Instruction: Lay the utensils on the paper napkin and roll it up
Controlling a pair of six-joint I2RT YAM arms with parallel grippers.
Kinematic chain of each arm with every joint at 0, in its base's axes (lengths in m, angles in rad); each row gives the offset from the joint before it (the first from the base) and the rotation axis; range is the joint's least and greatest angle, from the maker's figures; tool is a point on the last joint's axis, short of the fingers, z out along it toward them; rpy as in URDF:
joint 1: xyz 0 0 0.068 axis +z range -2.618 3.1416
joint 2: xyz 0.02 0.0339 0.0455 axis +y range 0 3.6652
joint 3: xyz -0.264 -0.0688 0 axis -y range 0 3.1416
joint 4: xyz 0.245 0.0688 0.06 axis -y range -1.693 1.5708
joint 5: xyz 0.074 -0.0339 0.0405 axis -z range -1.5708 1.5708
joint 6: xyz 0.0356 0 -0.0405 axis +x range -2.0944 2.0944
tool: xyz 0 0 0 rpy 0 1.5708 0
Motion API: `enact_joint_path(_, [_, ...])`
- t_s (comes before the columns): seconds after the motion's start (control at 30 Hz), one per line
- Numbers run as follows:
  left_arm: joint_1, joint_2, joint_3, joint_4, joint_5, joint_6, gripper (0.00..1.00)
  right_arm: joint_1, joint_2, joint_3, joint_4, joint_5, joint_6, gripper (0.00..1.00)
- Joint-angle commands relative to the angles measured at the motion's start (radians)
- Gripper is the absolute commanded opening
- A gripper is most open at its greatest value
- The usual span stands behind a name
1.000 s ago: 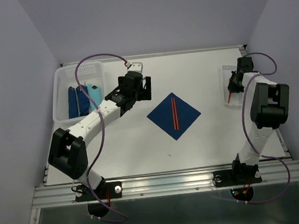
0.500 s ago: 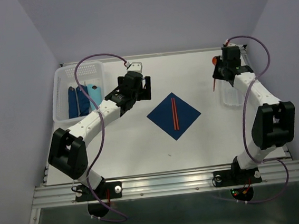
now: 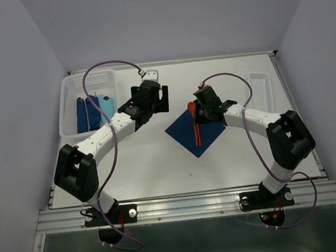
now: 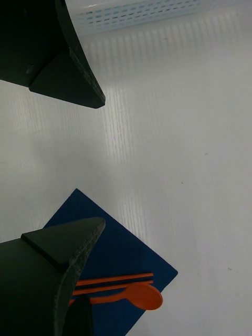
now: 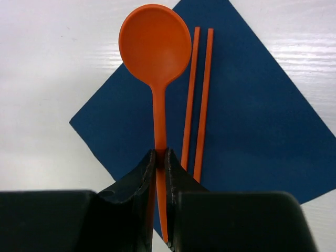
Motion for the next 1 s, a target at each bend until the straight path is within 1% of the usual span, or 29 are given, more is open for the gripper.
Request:
enact_joint_path(0.0, [-0.001,-0.057,0.002,0.007,-0.043,-0.01,0.99,0.015,0.037,0.034,0.087,0.059,0.073,0.01])
enact_joint_path(0.4, [-0.001,-0.046,-0.006,0.013,-0.033,-0.007,0.99,0.034,0.124,0.059,0.103,0.066,0.101,0.01])
enact_joint_path(0.97, [-0.001,-0.046,-0.009,0.015,-0.033,-0.007,0.99,0.043,0.115,0.039,0.096,0.084,0.09,0.01])
